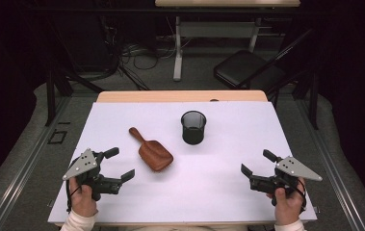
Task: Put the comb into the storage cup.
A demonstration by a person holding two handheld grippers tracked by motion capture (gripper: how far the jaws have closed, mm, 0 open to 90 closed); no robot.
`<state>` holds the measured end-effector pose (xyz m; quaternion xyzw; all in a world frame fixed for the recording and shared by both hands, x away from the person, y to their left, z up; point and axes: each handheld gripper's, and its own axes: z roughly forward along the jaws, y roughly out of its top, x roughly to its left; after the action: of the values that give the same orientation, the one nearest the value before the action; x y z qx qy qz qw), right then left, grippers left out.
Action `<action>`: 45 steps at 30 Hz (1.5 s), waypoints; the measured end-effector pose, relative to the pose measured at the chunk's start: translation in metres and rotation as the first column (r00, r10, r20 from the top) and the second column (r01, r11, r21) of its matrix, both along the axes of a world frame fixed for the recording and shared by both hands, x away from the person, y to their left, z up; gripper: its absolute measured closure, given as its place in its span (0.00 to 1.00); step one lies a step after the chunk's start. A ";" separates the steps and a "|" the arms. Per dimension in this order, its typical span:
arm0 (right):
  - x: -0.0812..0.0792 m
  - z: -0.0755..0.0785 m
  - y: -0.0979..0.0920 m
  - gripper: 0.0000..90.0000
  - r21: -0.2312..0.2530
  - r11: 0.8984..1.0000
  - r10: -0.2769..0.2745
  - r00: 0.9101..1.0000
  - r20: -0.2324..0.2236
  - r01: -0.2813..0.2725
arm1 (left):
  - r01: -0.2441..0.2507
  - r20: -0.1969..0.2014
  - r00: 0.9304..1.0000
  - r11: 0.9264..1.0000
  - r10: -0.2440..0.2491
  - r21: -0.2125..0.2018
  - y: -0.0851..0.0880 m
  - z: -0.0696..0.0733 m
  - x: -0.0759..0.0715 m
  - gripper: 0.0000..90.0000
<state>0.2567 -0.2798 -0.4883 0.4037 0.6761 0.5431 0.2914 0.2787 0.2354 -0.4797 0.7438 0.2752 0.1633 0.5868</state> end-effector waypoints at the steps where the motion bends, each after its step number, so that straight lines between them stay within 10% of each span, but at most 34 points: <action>1: 0.000 0.000 0.000 0.07 0.005 1.000 -0.003 1.000 -0.002 0.003 | 0.004 -0.004 1.000 1.000 -0.004 -0.004 0.000 -0.001 0.001 0.06; 24: 0.008 -0.010 0.007 0.08 -0.029 0.999 0.013 0.999 -0.042 -0.014 | -0.071 -0.154 0.985 0.997 0.072 0.009 -0.005 0.002 0.022 0.01; 45: 0.014 -0.015 0.012 0.09 -0.044 0.999 0.016 0.998 -0.061 -0.019 | -0.157 -0.180 0.969 0.983 0.171 0.092 -0.005 0.020 0.059 0.06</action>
<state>0.2709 -0.2682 -0.5029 0.4074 0.7001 0.5179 0.2751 0.3374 0.2302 -0.4596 0.7527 0.3832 0.1511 0.5135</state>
